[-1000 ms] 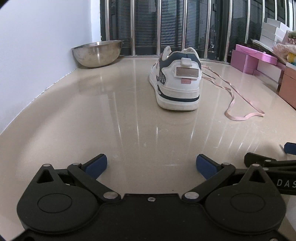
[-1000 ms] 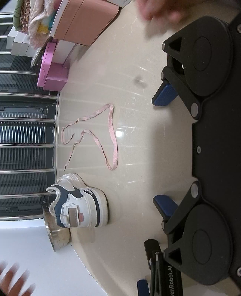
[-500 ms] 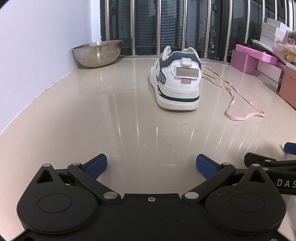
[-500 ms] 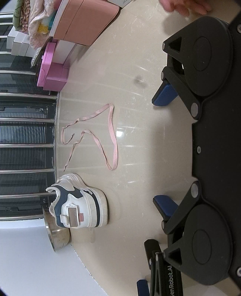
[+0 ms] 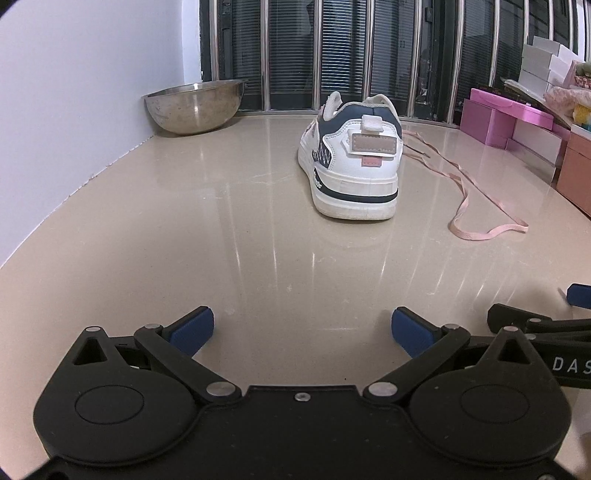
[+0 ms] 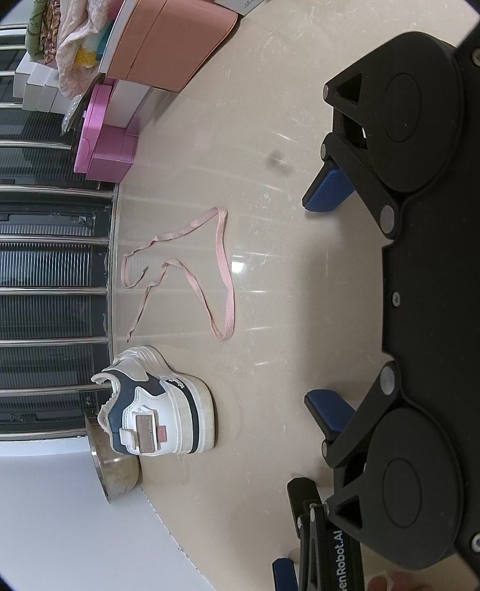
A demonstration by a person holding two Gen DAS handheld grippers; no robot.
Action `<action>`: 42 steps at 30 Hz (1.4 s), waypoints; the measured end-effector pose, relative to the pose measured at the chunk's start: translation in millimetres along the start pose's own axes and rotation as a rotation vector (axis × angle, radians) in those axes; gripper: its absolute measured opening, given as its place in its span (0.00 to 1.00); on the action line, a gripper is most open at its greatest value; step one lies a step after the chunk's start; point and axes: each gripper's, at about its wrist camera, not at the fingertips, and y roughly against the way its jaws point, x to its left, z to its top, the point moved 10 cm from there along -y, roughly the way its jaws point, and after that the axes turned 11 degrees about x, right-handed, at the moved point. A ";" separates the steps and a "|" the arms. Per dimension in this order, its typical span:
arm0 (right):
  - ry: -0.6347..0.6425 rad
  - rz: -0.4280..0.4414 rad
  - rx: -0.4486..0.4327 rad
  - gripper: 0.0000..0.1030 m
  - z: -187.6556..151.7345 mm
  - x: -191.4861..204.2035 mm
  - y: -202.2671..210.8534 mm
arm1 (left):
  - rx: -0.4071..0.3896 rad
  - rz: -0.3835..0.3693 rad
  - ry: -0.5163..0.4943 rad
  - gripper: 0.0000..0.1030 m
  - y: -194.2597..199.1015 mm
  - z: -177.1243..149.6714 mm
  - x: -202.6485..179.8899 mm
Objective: Lace up shoes with both hands
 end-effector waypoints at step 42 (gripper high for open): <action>-0.032 -0.028 -0.001 1.00 -0.5 -8.4 0.4 | 0.001 0.011 0.007 1.00 0.9 -0.3 -4.6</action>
